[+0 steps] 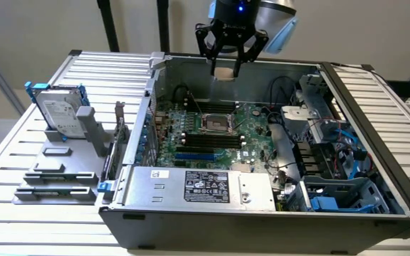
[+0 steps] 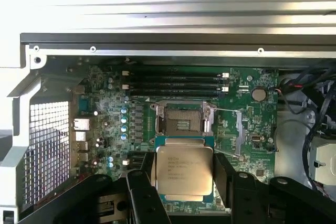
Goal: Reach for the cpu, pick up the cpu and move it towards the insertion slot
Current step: 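Pick up the cpu and move it towards the insertion slot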
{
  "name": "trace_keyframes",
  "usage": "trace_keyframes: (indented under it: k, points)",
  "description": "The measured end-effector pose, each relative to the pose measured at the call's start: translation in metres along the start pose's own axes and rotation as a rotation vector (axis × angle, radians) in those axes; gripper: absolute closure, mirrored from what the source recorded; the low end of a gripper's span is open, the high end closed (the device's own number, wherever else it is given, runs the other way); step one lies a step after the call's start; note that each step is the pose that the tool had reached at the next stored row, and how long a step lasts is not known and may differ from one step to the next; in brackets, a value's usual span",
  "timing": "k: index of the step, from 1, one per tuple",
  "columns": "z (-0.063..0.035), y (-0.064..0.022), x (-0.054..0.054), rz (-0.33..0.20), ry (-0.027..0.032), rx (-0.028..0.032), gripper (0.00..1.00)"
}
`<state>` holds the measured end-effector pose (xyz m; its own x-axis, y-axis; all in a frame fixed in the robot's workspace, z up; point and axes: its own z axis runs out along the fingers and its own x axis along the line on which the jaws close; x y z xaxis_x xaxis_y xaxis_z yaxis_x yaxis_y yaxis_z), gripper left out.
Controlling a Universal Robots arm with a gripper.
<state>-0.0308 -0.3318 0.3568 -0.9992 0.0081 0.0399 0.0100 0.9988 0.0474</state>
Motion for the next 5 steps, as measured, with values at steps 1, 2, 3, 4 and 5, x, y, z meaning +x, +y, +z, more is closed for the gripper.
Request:
trace_keyframes:
  k: [1,2,3,4,5]
  points:
    - [0.0000,0.0000,0.0000,0.000,0.0000,0.0000,0.46]
    - [0.0000,0.0000,0.0001,0.000,0.0000,0.0000,0.46]
    - [0.0000,0.0001,0.0001,0.000,0.0000,-0.0001,0.46]
    - [0.0000,0.0001,0.0000,0.000,0.0000,0.0000,0.46]
    - [0.0000,0.0001,0.0000,0.000,0.0000,0.0000,0.46]
